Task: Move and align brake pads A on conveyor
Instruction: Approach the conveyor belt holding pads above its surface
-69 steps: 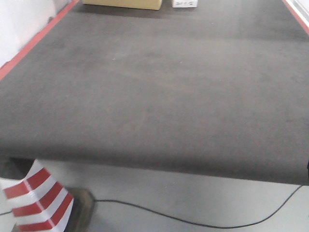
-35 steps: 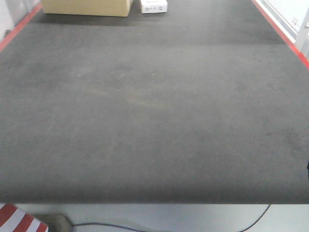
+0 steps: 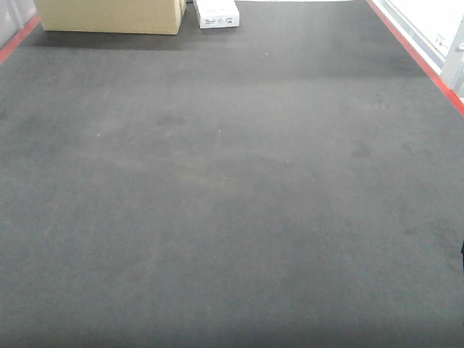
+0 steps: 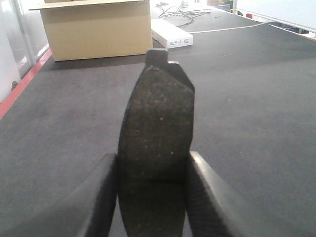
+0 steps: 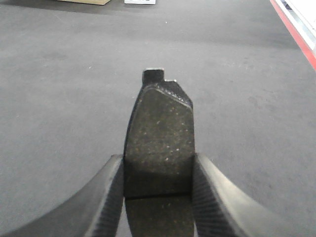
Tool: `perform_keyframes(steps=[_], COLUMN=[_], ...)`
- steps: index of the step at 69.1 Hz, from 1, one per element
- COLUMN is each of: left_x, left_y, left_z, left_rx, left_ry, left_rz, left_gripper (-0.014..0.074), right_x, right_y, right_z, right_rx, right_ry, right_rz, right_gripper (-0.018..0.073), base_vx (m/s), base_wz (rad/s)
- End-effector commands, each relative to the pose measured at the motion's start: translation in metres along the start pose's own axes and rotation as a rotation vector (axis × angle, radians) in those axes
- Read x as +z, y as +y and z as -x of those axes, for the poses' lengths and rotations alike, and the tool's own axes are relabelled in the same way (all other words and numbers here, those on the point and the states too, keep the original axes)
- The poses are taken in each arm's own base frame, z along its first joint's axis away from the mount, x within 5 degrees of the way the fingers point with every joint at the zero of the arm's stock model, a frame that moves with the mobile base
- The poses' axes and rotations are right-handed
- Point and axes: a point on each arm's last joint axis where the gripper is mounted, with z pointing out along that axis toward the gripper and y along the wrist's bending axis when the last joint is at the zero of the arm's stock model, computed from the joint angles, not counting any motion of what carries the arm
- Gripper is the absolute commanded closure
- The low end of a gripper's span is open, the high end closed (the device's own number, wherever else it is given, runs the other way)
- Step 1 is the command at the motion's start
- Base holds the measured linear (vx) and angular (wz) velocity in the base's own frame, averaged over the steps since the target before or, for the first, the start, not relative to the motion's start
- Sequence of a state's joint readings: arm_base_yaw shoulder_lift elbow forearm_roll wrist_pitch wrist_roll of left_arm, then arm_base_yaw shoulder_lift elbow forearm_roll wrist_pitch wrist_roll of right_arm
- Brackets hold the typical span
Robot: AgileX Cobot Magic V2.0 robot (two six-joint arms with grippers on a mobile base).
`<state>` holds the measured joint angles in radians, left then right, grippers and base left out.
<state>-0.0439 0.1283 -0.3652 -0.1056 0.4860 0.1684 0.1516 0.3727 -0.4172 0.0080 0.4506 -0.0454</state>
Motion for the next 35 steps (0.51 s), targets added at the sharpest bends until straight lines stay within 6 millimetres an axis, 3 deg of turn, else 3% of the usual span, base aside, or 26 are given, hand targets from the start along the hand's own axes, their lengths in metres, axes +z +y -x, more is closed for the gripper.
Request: perform_keyframes(steps=[1, 35], left_x=[-0.0031, -0.0031], left_y=[0.0013, 0.0013], left_z=[0.0178, 0.0178], left_rx=[-0.013, -0.013], left_ry=[-0.12, -0.12], left_rz=[0.005, 0.005], left_gripper=[0.0555, 0.0555], right_x=[-0.0041, -0.0041], right_y=[-0.0011, -0.0011], right_z=[0.018, 0.018], right_rx=[-0.013, -0.013], right_ry=[-0.121, -0.121], right_rz=[-0.01, -0.01], right_gripper=[0.0482, 0.0482], base_vx=[0.12, 0.04], base_wz=[-0.01, 0.01])
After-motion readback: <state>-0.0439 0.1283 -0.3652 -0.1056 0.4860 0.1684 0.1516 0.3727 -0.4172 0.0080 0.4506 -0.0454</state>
